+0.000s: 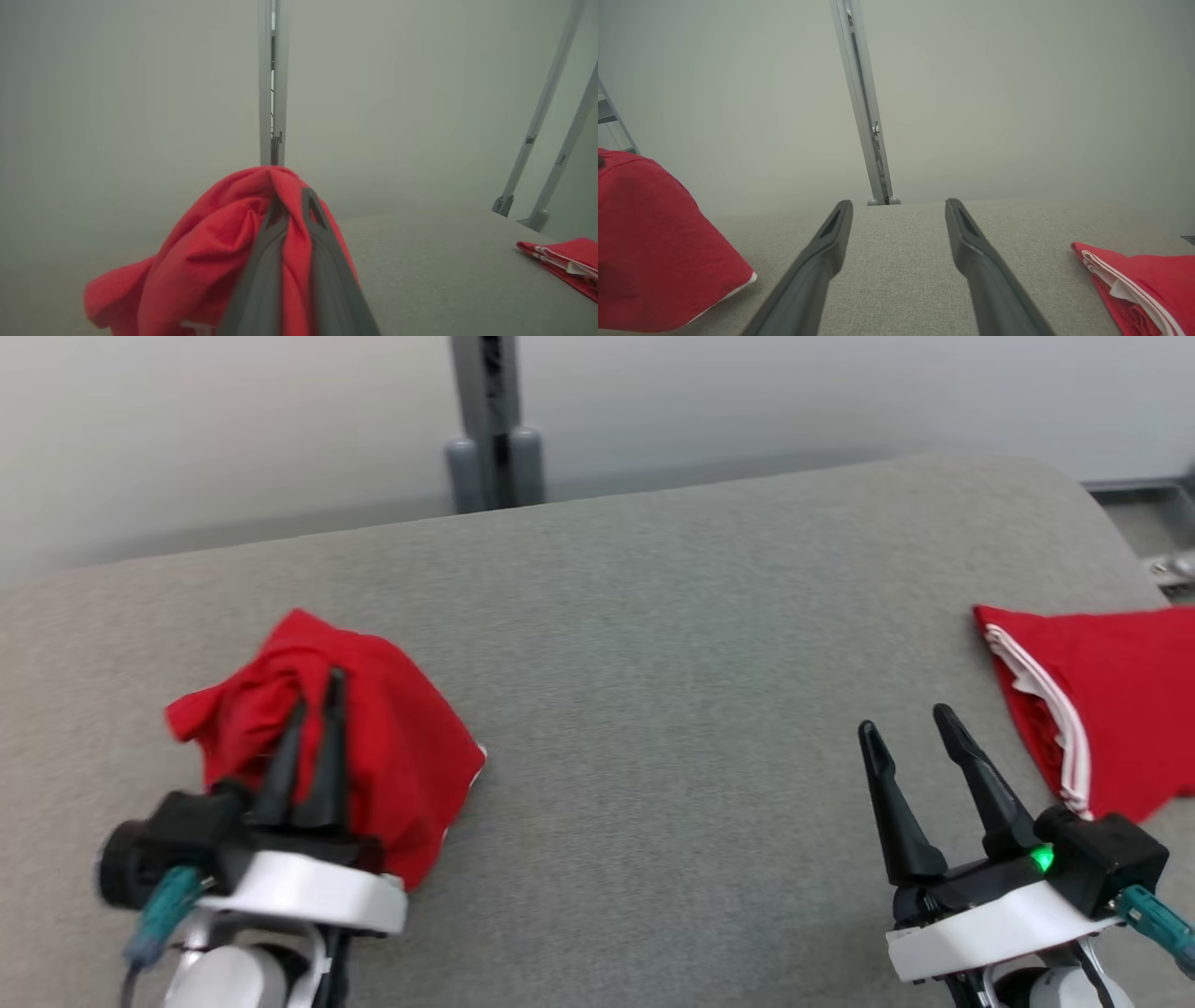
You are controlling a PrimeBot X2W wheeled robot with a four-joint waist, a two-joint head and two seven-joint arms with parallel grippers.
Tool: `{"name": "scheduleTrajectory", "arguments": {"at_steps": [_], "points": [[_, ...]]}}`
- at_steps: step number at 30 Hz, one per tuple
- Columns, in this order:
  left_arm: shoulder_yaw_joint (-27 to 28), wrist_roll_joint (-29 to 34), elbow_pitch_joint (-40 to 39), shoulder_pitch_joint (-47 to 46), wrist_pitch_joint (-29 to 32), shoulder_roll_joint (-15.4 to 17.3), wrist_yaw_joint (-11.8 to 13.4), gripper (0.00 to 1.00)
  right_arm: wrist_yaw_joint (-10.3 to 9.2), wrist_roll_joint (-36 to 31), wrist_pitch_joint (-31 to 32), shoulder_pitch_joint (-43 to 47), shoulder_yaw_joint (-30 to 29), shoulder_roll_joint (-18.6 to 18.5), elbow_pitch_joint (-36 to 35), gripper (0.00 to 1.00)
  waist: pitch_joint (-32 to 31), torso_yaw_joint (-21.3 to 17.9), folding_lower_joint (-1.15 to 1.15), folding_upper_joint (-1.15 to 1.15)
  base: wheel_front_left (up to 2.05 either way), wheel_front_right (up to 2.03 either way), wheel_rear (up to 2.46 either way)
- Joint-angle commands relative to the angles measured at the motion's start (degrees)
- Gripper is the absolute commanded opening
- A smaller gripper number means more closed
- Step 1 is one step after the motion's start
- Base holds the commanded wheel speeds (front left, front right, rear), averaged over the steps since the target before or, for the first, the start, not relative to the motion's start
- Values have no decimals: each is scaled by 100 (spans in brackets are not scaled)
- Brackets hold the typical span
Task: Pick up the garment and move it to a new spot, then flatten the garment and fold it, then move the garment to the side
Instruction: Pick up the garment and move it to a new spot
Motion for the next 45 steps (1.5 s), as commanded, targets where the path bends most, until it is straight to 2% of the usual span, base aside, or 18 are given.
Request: {"name": "scheduleTrajectory", "arguments": {"at_steps": [1,3,7,12,17,18,20,26,32,41,45], "points": [[-101,3,105,-182,38,-34,-92,0,0,58,-69,-95,42,-25,15,100,155,-434,0,0,0,0,0],[-484,-22,563,-426,168,-196,-379,0,-1,134,-149,-153,126,-26,151,100,222,-779,0,0,0,0,0],[-911,64,1141,-736,273,-399,-631,0,-1,242,-278,-204,118,-25,276,100,346,-1153,0,0,0,0,0],[-1388,27,1763,-1060,413,-750,-983,0,-1,414,-409,-175,62,-24,431,100,496,-1470,0,0,0,0,0],[-1694,42,2381,-1312,414,-1035,-1195,0,0,499,-511,-204,76,-26,552,100,575,-1621,0,0,0,0,0],[-1721,47,2481,-1360,362,-1077,-1217,13,-1,507,-524,-216,77,-25,567,100,586,-1627,0,0,0,0,0],[-1782,-16,2673,-1405,330,-1134,-1306,100,-1,515,-555,-220,61,-27,602,100,582,-1627,0,0,0,0,0],[-1748,-242,2762,-1363,53,-1232,-1446,100,0,399,-552,-279,-65,-27,647,100,421,-1504,0,0,0,0,0],[-1497,-421,2235,-1058,-12,-973,-1352,100,-1,340,-505,-162,-186,-28,614,100,251,-1288,0,0,0,0,0],[-841,-506,1057,-595,-185,-377,-896,100,-1,192,-398,-48,-382,-29,446,100,63,-838,0,0,0,0,0],[-507,-555,803,-462,-283,-209,-695,100,0,111,-357,21,-490,-28,363,100,7,-657,0,0,0,0,0]]}}
